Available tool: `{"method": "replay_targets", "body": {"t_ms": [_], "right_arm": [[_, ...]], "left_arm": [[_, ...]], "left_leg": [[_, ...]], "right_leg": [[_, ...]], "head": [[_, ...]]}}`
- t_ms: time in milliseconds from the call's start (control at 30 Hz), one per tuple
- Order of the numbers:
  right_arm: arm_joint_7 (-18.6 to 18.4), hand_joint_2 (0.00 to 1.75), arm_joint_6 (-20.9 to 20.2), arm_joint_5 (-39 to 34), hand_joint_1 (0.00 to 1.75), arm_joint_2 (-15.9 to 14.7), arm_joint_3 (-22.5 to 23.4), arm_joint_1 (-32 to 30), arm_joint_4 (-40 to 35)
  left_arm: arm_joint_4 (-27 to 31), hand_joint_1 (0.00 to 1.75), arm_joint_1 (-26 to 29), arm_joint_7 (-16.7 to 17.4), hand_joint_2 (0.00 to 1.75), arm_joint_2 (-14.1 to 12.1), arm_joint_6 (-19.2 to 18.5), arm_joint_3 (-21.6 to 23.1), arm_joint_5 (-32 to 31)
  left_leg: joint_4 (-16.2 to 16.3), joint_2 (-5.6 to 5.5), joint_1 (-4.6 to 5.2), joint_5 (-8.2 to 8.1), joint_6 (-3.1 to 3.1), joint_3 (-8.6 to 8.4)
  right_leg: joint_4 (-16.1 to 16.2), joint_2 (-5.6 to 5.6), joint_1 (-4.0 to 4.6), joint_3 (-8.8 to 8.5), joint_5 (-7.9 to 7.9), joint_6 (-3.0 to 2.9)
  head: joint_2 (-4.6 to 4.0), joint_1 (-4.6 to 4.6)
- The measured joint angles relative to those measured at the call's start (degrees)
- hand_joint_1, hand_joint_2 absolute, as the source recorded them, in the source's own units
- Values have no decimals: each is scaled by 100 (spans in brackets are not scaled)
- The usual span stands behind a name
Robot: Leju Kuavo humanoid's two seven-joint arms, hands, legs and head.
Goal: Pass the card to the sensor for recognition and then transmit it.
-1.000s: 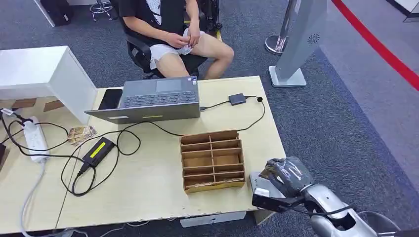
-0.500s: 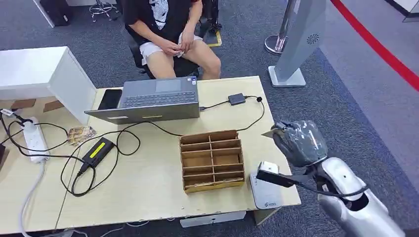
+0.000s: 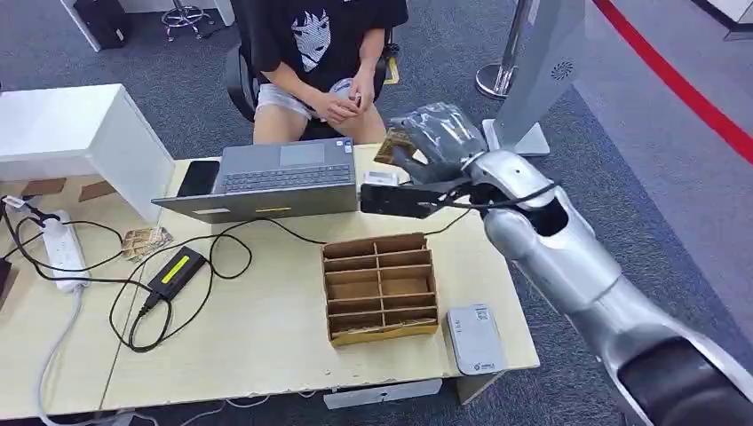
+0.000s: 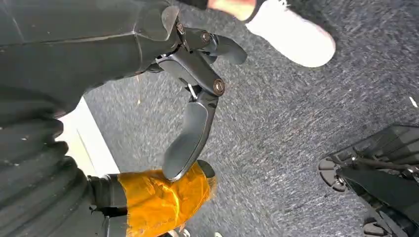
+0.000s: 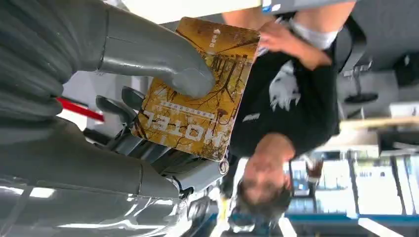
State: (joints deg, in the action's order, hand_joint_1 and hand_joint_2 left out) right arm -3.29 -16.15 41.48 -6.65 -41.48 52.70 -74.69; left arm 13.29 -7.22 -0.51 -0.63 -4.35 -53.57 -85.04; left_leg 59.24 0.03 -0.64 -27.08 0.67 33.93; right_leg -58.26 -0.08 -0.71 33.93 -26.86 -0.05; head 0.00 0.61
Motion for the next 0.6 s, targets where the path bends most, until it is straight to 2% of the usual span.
{"method": "replay_targets", "body": {"t_ms": [100, 267, 400, 600], "right_arm": [[-201, 175, -20, -11, 175, 523, -293, 543, 1023], [-318, 175, -59, -254, 175, 1197, -416, 1071, 2620], [-333, 175, -22, -278, 175, 1464, -462, 1249, 3391], [-208, 175, 465, -400, 175, 1682, -357, 1322, 4138]], "left_arm": [[0, 0, -85, 57, 175, 22, -22, 118, -75], [0, 0, -188, 123, 175, 52, -81, 284, -140], [0, 0, -222, 140, 175, 66, -110, 337, -151], [0, 0, -221, 145, 175, 70, -125, 422, -136]], "left_leg": [[0, -2, 0, 1, 1, 1], [1, -7, 1, 1, 1, 3], [1, -7, 2, 0, 1, 5], [2, -7, 2, 0, 1, 6]], "right_leg": [[0, -2, 0, 2, 0, 0], [0, -7, 0, 2, 0, 0], [3, -4, -1, 3, 0, 0], [4, -5, -1, 5, 0, 0]], "head": [[0, 0], [0, -2], [0, 0], [0, -2]]}}
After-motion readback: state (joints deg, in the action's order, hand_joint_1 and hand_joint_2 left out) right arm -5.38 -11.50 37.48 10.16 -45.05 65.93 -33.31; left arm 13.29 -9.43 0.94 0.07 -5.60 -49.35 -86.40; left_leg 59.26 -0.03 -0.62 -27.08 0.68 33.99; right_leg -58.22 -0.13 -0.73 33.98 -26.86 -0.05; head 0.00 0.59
